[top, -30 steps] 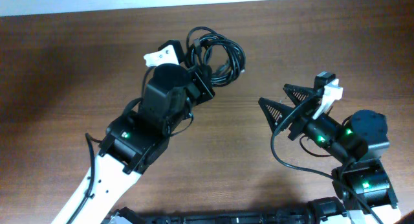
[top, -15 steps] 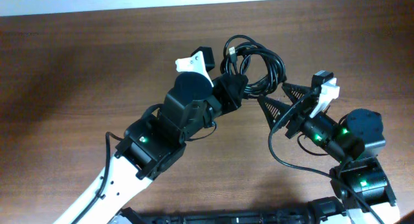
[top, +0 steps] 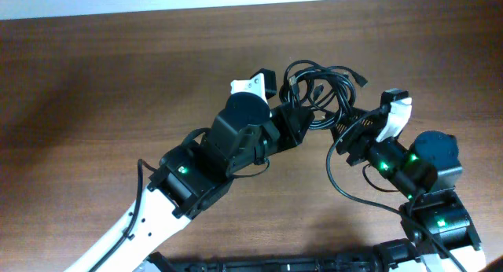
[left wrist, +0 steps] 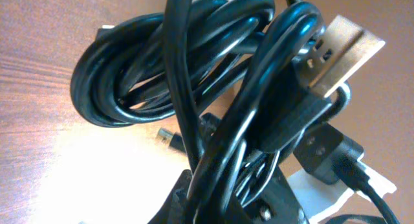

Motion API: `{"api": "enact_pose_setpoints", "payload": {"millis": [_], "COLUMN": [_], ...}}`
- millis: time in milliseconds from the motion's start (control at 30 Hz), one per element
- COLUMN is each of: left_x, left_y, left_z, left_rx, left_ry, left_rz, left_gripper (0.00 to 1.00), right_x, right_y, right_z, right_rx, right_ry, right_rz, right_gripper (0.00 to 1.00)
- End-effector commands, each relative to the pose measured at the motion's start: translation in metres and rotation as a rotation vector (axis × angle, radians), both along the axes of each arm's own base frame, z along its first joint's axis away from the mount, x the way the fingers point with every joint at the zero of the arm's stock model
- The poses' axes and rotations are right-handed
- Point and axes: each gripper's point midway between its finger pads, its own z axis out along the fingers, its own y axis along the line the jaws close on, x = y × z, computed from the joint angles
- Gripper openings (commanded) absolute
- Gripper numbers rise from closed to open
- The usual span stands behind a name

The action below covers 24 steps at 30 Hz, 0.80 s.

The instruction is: Untangle cables

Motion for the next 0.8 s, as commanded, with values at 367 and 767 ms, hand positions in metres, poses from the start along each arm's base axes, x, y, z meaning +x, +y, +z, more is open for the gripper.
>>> {"api": "enact_pose_setpoints", "payload": {"millis": [367, 767], "left_x": [0.023, 0.045], "left_y": [0.022, 0.046], "left_z": [0.005, 0.003], "left_rx": [0.279, 0.398], "left_ry": [-0.375, -0.427], "left_rz": [-0.050, 0.091], "left_gripper": [0.00, 0.00], "right_x": [0.007, -0.017], "right_y": [-0.037, 0.023], "right_z": [-0.021, 0.006], "right_rx": [-0.076, -0.151], "right_ry": [0.082, -0.133], "right_rz": [-0.218, 0.220], "right_gripper": [0.85, 0.93]}}
